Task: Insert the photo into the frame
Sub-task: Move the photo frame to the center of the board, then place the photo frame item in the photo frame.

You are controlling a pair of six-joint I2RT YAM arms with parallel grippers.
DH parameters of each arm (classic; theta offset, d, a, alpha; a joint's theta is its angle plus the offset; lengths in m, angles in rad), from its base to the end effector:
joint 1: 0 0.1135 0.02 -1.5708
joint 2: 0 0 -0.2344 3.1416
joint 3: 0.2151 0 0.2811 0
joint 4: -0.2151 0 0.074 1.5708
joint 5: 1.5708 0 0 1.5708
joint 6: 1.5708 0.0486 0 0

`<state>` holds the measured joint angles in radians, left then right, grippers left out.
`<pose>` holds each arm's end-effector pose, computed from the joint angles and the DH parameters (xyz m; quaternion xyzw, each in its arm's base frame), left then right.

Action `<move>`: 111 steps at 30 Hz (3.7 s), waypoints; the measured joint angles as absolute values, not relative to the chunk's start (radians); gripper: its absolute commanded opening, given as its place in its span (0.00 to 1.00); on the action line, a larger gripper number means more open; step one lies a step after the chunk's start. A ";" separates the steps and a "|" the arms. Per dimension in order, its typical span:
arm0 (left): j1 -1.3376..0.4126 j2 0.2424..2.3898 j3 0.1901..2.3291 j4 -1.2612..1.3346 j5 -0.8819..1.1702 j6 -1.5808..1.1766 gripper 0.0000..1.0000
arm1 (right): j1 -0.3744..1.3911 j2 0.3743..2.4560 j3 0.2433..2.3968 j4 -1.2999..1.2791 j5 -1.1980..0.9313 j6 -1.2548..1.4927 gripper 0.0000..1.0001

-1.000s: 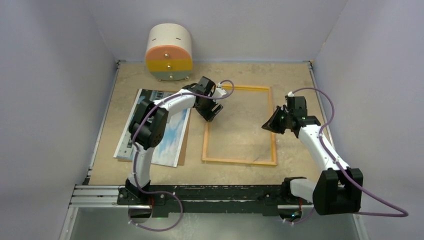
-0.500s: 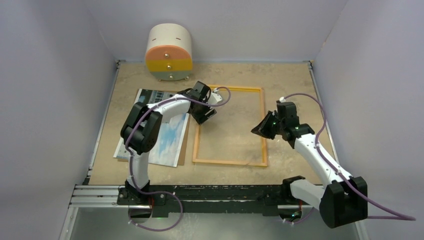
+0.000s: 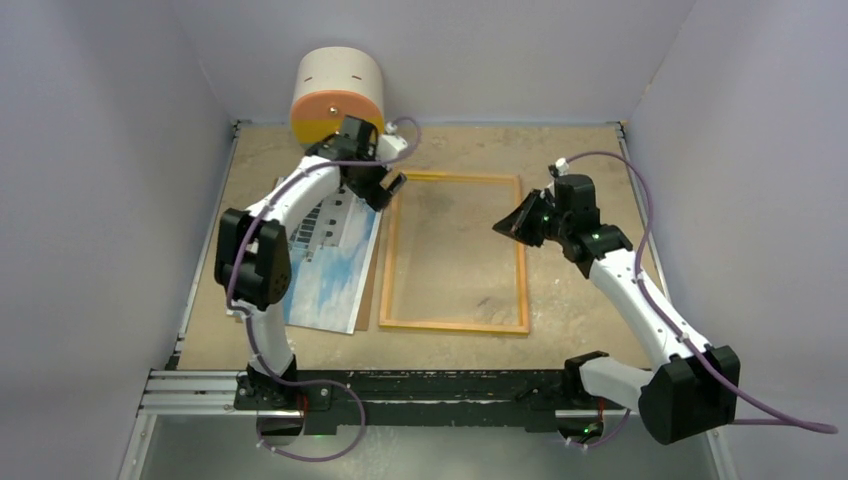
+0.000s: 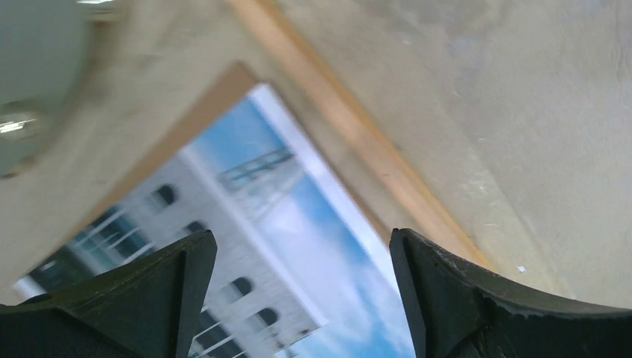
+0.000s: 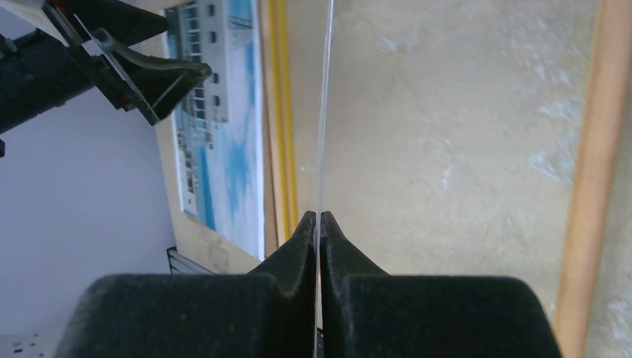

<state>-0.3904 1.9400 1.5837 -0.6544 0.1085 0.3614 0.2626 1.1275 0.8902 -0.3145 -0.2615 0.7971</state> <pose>0.4122 -0.1753 0.1889 0.3662 0.8871 -0.0561 0.2752 0.2898 0.0909 0.2556 0.1672 0.8516 0.3426 0.3597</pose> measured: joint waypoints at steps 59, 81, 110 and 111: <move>-0.100 1.716 1.320 -0.652 0.148 0.357 0.91 | 0.109 1.396 0.483 0.482 -0.502 0.961 0.00; -0.302 1.782 1.245 -0.544 0.024 0.350 0.91 | 0.104 1.428 0.396 0.635 -0.478 1.018 0.00; -0.395 1.851 1.217 -0.437 -0.065 0.342 0.90 | 0.088 1.426 0.424 0.561 -0.508 0.937 0.00; -0.396 1.851 1.217 -0.435 -0.064 0.342 0.90 | 0.086 1.426 0.428 0.564 -0.515 0.933 0.00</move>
<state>-0.3958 1.8515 1.2171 -0.4351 -0.0643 0.3424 0.0864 1.4261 0.4282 0.5640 -0.5152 0.9329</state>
